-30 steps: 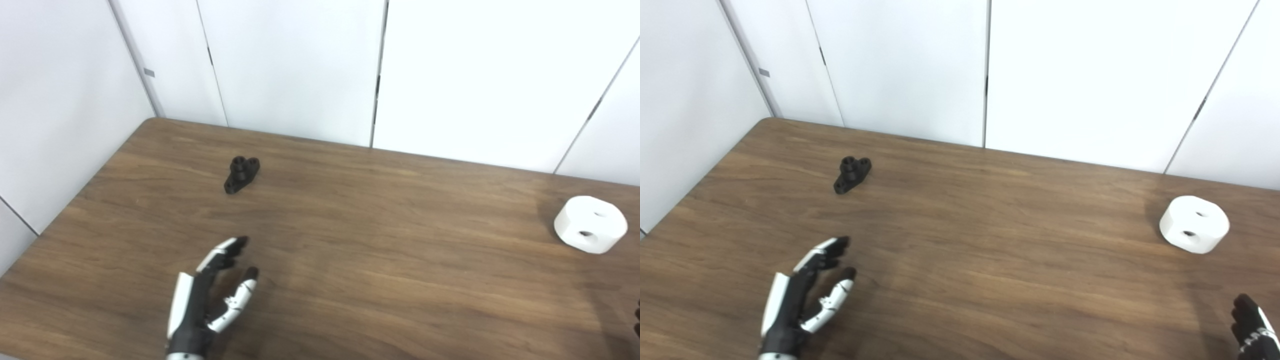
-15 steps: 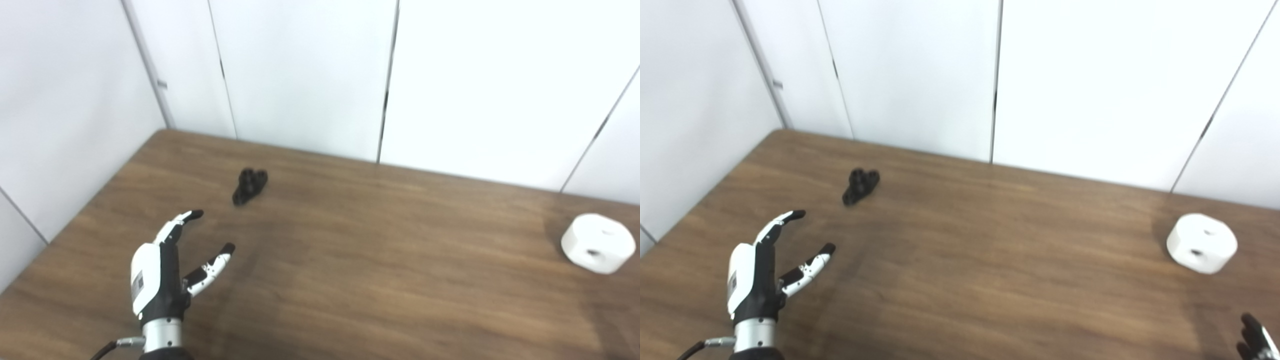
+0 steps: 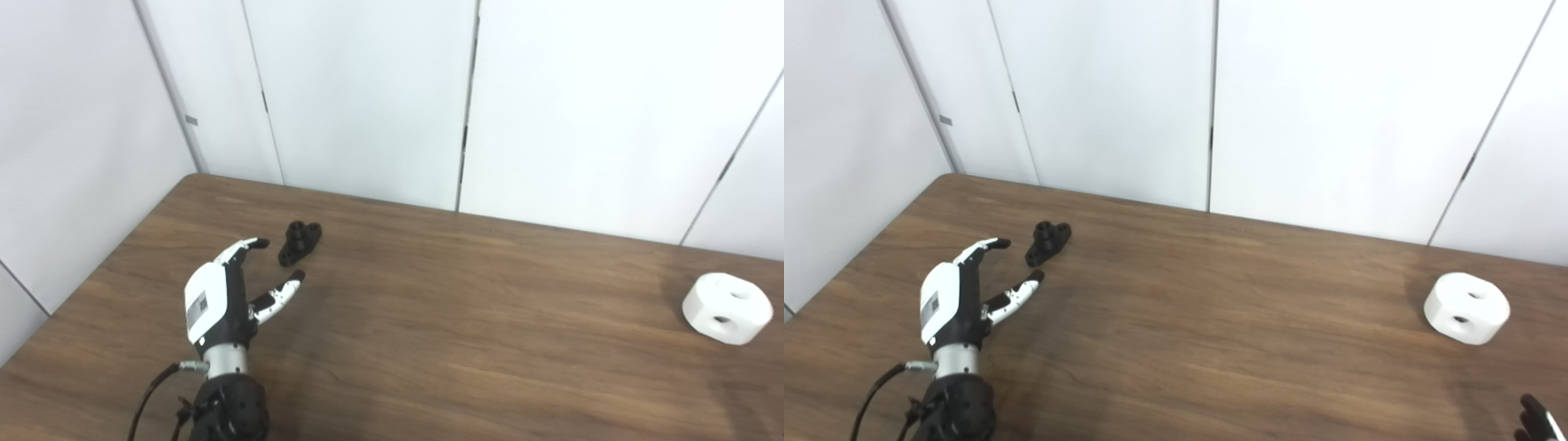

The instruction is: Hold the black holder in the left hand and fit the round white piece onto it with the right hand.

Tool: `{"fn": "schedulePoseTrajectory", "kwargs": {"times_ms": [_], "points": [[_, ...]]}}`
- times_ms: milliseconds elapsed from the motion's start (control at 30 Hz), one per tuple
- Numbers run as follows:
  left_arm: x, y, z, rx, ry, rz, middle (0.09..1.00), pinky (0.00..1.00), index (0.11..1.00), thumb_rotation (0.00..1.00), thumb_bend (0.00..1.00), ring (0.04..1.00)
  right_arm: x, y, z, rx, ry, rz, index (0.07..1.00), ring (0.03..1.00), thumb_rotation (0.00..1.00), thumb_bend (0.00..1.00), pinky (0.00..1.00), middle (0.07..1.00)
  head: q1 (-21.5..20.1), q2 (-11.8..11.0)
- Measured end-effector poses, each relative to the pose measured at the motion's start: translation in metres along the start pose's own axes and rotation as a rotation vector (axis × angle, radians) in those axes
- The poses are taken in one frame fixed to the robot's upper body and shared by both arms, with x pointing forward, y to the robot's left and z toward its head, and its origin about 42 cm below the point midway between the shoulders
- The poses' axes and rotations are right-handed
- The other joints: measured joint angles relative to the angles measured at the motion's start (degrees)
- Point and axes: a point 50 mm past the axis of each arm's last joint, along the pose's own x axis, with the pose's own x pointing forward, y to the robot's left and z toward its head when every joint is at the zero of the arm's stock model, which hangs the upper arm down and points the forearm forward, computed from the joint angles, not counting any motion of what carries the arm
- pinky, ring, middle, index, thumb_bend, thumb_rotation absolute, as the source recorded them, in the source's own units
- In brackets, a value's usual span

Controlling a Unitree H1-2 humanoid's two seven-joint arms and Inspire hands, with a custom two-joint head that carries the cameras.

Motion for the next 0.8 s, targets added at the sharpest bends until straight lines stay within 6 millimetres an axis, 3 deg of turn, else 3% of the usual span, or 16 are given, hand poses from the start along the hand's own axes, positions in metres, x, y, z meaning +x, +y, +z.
{"fn": "schedulePoseTrajectory", "kwargs": {"times_ms": [233,800], "points": [[0.028,-0.019,0.005,0.028,0.034,-0.025,0.827,0.81,0.726,0.35,0.8,0.858,0.001,0.001,0.001,0.001,0.0,0.001,0.951,1.0,1.0,0.73,1.0,0.991,0.0,0.0],[0.049,-0.037,-0.013,0.121,0.108,-0.031,0.822,0.89,0.706,0.33,0.81,0.869,0.0,0.0,0.001,-0.004,0.008,-0.003,0.966,1.0,1.0,0.71,1.0,1.0,0.2,0.3]]}}
